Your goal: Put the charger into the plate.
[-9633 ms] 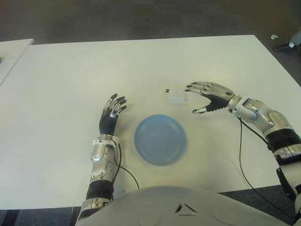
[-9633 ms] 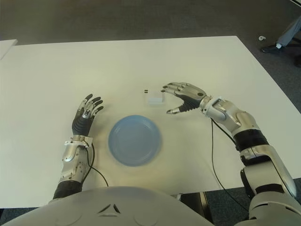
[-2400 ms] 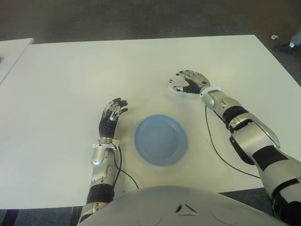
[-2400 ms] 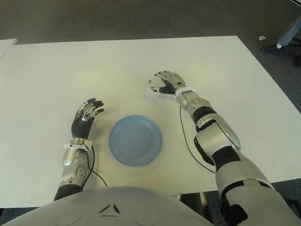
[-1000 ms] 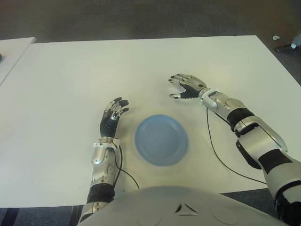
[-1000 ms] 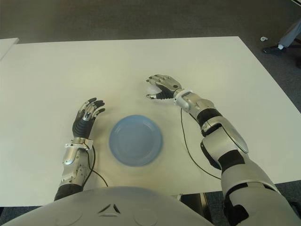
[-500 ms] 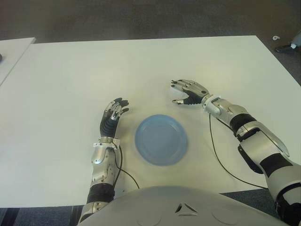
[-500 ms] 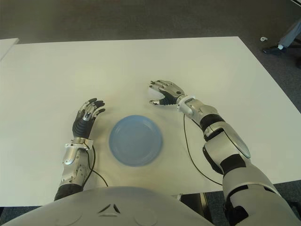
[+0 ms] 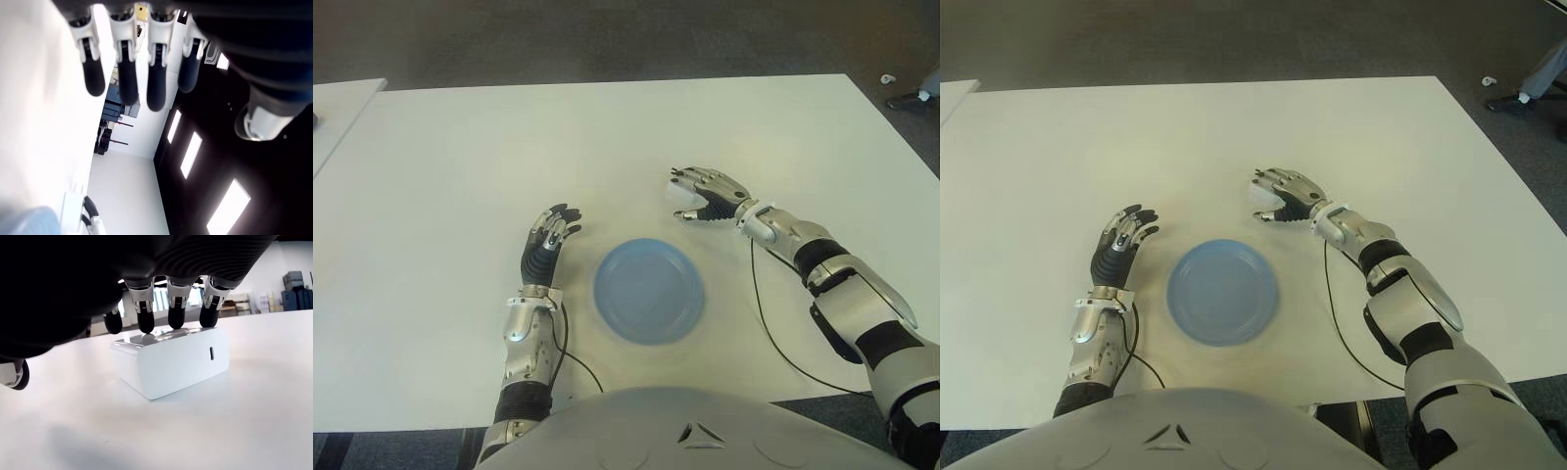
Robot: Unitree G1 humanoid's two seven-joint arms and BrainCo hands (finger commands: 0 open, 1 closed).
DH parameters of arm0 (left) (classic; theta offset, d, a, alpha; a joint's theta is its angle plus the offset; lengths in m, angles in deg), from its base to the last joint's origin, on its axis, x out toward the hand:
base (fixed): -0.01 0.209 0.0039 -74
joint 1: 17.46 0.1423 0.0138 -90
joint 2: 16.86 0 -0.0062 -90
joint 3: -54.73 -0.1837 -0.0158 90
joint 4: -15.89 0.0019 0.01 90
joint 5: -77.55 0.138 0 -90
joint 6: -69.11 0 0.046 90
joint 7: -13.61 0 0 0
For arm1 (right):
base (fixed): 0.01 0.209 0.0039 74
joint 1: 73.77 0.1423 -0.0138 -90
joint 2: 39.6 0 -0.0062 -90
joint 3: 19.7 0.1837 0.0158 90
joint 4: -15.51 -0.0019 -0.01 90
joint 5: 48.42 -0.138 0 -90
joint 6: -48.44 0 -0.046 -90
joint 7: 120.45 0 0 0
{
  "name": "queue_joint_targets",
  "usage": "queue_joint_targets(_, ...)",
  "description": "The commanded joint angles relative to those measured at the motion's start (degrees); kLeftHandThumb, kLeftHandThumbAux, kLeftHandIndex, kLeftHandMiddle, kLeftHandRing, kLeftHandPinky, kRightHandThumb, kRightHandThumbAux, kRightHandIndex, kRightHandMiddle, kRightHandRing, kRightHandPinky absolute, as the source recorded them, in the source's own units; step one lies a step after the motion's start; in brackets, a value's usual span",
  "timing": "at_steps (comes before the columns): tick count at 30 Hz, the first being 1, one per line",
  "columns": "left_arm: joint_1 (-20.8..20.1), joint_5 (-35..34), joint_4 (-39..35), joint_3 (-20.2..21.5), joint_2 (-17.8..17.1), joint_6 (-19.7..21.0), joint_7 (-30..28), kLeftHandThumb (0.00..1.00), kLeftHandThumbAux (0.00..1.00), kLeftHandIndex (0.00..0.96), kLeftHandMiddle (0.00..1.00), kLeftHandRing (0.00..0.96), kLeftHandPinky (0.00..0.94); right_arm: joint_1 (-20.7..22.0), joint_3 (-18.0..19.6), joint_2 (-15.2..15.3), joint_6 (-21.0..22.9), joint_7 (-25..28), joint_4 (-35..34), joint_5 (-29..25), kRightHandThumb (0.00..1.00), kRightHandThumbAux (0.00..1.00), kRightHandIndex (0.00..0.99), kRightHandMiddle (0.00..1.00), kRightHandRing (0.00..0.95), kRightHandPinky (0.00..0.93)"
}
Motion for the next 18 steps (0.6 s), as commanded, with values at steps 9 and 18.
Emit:
queue_joint_targets(9,1.0,-0.7,2.5,0.5,0.0,2.3,-0.5,0.0,0.532,0.272,0.325,0.294,0.285,-3.8,-0.7,0.1,-0.3,5.6,2.6,-0.7,0.106,0.314,0.0,0.0,0.0,0.0)
queue_joint_targets(18,1.2,-1.0,2.3,0.6,-0.2,2.0,-1.2,0.0,0.533,0.274,0.323,0.295,0.285,-5.7,-0.7,0.9,-2.0,7.3,2.3,-2.2,0.084,0.327,0.0,0.0,0.0,0.0)
